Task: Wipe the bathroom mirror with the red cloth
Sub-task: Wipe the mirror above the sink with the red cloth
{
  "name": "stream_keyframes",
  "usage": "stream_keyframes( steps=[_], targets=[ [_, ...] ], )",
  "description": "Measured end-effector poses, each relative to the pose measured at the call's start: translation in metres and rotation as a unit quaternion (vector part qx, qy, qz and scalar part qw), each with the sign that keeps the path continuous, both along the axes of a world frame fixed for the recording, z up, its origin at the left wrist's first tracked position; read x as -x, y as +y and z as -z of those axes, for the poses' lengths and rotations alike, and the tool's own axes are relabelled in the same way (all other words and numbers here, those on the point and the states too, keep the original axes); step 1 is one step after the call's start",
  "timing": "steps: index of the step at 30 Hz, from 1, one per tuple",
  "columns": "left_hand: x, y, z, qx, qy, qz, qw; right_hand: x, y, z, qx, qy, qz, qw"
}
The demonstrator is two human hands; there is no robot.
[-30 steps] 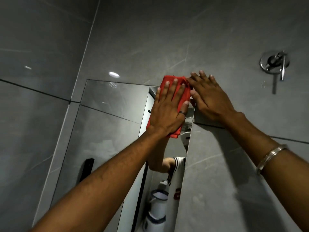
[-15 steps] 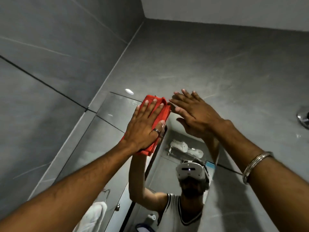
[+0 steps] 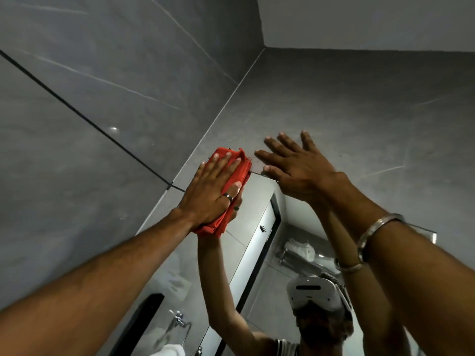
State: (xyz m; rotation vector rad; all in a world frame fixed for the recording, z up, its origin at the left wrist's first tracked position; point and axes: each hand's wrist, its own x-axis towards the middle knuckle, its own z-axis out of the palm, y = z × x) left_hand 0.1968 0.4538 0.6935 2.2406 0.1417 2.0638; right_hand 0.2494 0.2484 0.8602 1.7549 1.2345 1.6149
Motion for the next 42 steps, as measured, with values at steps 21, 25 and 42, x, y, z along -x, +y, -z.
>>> stream_keyframes(
  steps=[21,25,42],
  targets=[
    [0.017,0.017,0.105,0.023,0.050,-0.011,0.998,0.037,0.002,0.105,0.010,0.077,-0.115,0.990],
    [0.021,0.014,0.164,0.048,0.066,-0.016,0.997,0.031,0.004,0.207,0.068,0.079,-0.111,0.988],
    [0.018,0.000,0.457,0.129,0.071,-0.023,0.989,0.021,-0.040,0.443,0.044,0.148,-0.078,0.985]
  ],
)
